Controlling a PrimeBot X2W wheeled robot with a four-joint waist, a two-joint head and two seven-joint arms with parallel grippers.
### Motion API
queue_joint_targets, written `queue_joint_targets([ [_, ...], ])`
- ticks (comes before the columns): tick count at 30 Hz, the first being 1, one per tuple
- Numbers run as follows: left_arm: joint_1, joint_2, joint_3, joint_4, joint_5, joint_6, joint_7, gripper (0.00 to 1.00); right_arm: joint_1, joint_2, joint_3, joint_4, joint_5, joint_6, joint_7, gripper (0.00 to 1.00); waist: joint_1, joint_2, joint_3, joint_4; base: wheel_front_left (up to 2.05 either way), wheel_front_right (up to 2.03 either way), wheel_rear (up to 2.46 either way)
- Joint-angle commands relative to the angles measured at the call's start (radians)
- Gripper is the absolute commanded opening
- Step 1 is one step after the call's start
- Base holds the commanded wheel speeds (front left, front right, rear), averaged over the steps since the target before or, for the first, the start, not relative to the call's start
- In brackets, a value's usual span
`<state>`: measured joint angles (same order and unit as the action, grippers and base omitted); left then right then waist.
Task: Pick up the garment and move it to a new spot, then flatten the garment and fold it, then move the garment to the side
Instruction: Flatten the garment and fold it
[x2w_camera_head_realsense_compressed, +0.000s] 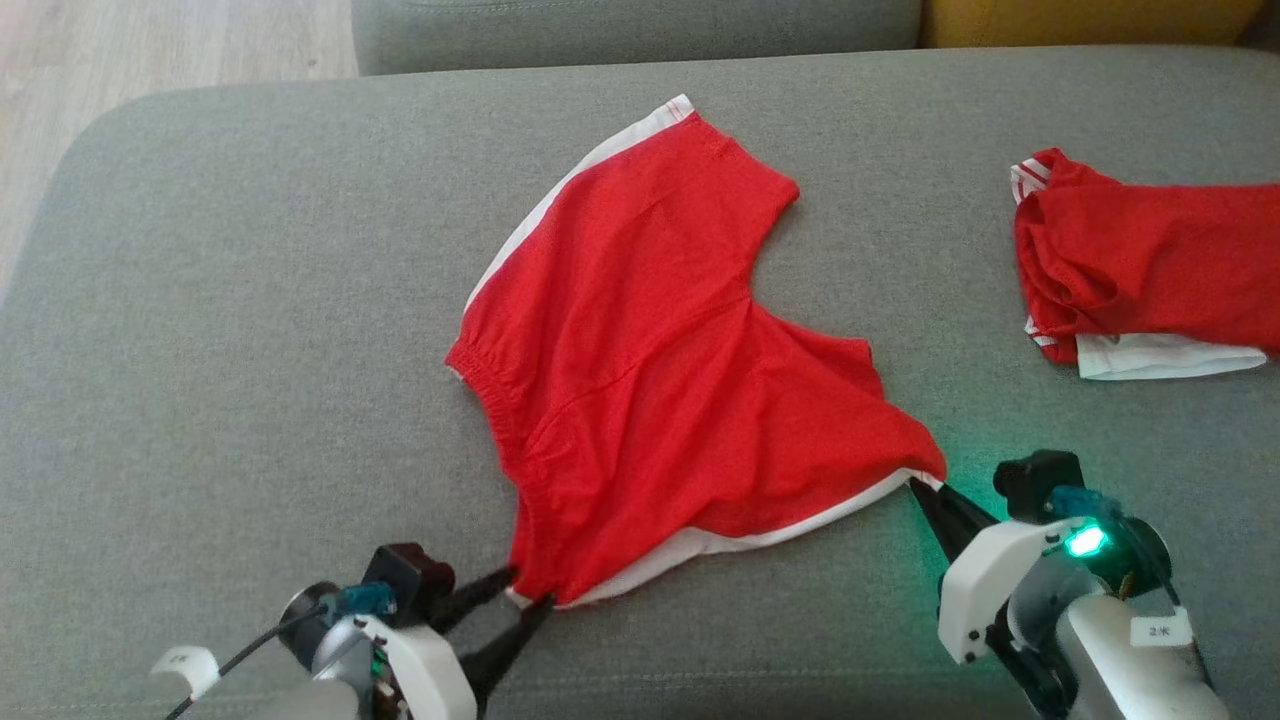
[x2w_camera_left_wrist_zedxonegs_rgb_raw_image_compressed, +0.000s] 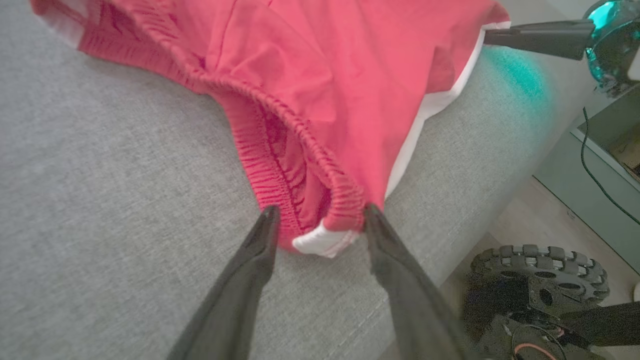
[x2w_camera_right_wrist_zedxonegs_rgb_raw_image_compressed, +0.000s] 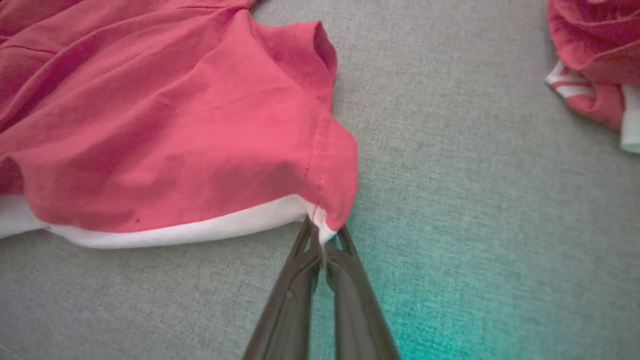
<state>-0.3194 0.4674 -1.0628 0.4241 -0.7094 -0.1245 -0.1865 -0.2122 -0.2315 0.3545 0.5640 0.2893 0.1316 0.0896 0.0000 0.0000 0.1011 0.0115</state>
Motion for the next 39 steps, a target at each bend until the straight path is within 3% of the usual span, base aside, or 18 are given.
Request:
queue_joint_targets([
  [1,-0.057,0.031,0.020,-0.014,-0.014,-0.006,-0.005,0.00,-0.036,-0.002,0.018,-0.028,0.000,-0.001,-0.004,0.00,0.0000,0.0000,0.000,-0.001,0.00,0.00,0.00],
  [12,-0.084,0.036,0.050,0.001,-0.051,-0.004,-0.048,0.00,-0.045,-0.019,0.018,-0.060,-0.016,-0.001,-0.057,0.00,0.0000,0.0000,-0.026,0.000,0.00,0.00,0.00],
  [18,-0.083,0.050,0.122,-0.069,-0.070,0.020,-0.068,0.00,-0.059,-0.047,0.004,-0.102,-0.063,-0.001,-0.132,0.00,0.0000,0.0000,-0.069,0.002,0.00,0.00,0.00],
  [22,-0.065,0.079,0.122,-0.125,-0.061,0.035,-0.058,0.00,-0.047,-0.093,0.025,-0.135,-0.096,-0.001,-0.116,0.00,0.0000,0.0000,-0.096,-0.004,0.00,0.00,0.00],
  [30,-0.010,0.125,0.078,-0.226,-0.062,0.050,0.013,0.00,0.005,-0.228,0.073,-0.245,-0.056,-0.001,-0.008,0.00,0.0000,0.0000,-0.116,-0.029,0.00,0.00,0.00],
  [39,0.021,0.182,0.028,-0.373,-0.093,0.034,0.117,0.00,0.056,-0.445,0.150,-0.460,0.021,-0.001,0.137,0.00,0.0000,0.0000,-0.116,-0.033,0.00,0.00,0.00],
])
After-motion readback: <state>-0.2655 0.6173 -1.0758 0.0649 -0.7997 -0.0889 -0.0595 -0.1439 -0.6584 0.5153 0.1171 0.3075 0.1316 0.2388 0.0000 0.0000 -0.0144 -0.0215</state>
